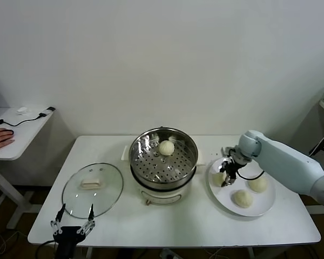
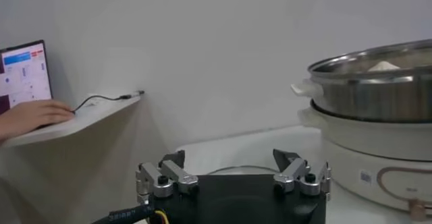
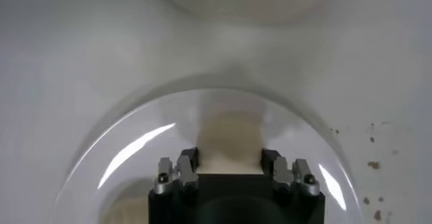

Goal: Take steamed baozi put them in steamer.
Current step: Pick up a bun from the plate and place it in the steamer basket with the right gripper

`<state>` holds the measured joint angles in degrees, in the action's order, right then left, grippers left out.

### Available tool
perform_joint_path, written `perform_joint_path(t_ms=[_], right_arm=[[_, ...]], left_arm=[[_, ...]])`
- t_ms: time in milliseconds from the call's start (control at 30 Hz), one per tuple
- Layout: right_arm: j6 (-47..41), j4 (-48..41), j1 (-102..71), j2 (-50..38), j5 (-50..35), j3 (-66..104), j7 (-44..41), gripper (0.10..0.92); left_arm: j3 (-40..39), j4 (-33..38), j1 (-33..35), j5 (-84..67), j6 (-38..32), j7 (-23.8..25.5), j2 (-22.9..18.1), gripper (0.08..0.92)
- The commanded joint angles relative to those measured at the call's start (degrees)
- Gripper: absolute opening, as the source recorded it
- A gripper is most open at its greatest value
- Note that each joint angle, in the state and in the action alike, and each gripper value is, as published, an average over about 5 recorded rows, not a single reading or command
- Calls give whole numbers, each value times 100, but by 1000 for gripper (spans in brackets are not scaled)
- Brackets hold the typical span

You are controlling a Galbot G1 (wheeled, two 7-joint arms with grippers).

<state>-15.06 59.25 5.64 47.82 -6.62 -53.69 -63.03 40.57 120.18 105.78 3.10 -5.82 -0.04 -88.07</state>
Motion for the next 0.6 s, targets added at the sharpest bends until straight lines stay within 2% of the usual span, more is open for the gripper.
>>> perform_joint_path(t_ms=[33, 167, 333, 467, 600], right_arm=[[-24, 243, 1009, -318, -625, -535, 9, 602], [-3, 308, 2462, -375, -1517, -1594, -23, 602], [-31, 292, 4030, 102, -2808, -2792, -29, 602], [-311, 373, 4444, 659, -3825, -3040, 137, 602], [-499, 424, 4351, 1222, -4031, -2958, 355, 602]], left_arm=[[-15, 30, 12, -6, -2, -1, -1, 823], [-62, 64, 33, 4, -3, -1, -14, 823], [-122, 84, 39, 37, -11, 2, -20, 823], [-164, 93, 30, 58, -39, 5, -15, 823], [-183, 86, 51, 48, -75, 3, -5, 823]])
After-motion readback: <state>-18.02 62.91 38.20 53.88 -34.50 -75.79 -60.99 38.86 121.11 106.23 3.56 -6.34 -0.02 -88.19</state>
